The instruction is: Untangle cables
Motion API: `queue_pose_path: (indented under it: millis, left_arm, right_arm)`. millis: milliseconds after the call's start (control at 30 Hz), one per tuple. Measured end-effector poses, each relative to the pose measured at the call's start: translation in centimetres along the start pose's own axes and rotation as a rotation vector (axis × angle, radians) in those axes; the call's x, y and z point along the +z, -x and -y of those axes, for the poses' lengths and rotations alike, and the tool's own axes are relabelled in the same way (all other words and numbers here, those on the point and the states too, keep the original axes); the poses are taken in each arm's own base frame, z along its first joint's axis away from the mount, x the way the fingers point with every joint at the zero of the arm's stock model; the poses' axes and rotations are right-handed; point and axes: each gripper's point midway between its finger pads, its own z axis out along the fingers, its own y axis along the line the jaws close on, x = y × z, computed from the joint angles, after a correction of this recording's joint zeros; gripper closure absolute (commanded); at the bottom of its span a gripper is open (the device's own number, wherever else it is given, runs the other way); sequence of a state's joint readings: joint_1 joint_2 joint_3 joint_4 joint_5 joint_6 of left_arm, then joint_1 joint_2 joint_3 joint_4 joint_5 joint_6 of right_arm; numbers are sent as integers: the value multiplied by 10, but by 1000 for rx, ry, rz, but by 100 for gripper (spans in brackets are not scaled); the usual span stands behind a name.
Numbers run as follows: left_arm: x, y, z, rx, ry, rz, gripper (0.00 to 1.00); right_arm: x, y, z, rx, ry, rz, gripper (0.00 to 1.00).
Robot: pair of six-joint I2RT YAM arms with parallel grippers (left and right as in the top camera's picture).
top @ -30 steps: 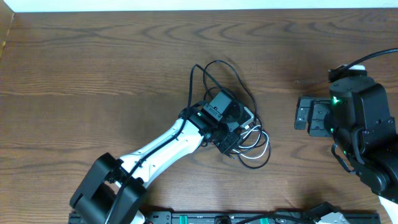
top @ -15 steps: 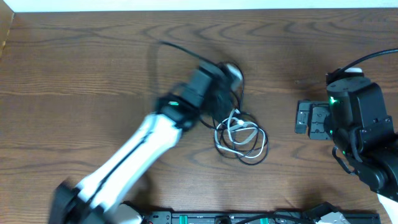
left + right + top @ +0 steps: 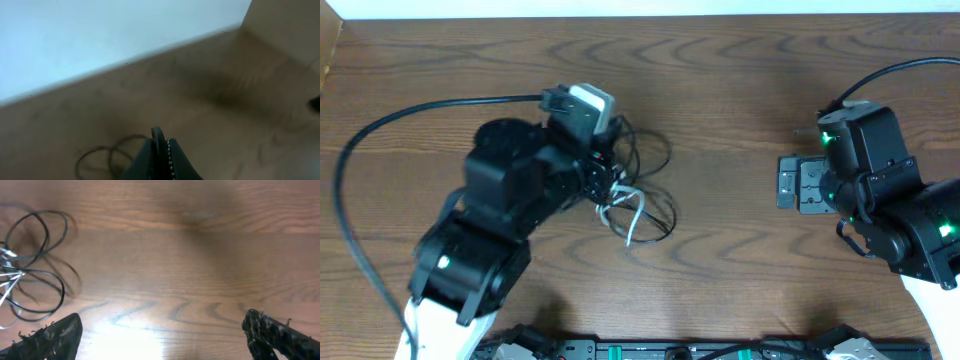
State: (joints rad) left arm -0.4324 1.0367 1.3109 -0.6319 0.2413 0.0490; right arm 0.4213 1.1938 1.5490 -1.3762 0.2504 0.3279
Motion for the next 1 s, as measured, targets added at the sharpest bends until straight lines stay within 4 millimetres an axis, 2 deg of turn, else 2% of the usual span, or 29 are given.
queue_pose_path:
  millis: [100,200,233,300,333,433,500,600,633,667,767,800,900,1000]
  left_arm:
    - [22,-34,-5,-29,2,-153,92]
    - [50,-57,-10,-49,5,-258,92]
    - [58,-64,-12,-55,3,-287,87]
    - [76,-78,-12,-69,-17,-348,58]
    - [83,-85,-12,-76,-26,-374,54]
    - [99,-100,-12,-94,-42,-430,50]
    - [100,-99,-19,-132,-27,-423,50]
    - [91,-92,-49,-245,57,-387,49]
    - [82,-89,-71,-319,121,-363,49]
    - [75,-87,-85,-363,160,-346,49]
    - [41,-94,-136,-560,314,-315,49]
    - [26,-102,-152,-629,368,-323,48]
    - [-6,-129,-178,-774,479,-371,48]
    - [-18,-140,-184,-830,502,-398,49]
  right_arm:
    - [0,-5,-10,-61,58,-25,1]
    - [-1,-10,-17,-110,102,-48,1]
    - [-1,-12,-19,-127,118,-56,1]
    - [-3,-19,-26,-182,164,-80,1]
    - [-4,-22,-30,-217,194,-92,1]
    - [-9,-39,-44,-326,302,-146,1]
    - [-10,-44,-49,-365,341,-169,1]
    - [-8,-49,-55,-399,374,-200,1]
    - [-5,-50,-57,-407,381,-212,1]
    - [-4,-50,-58,-411,385,-217,1]
    - [-1,-52,-63,-442,415,-240,1]
    - [-1,-53,-66,-454,428,-243,1]
    - [-4,-65,-87,-552,540,-262,1]
    - [7,-72,-120,-638,637,-253,1]
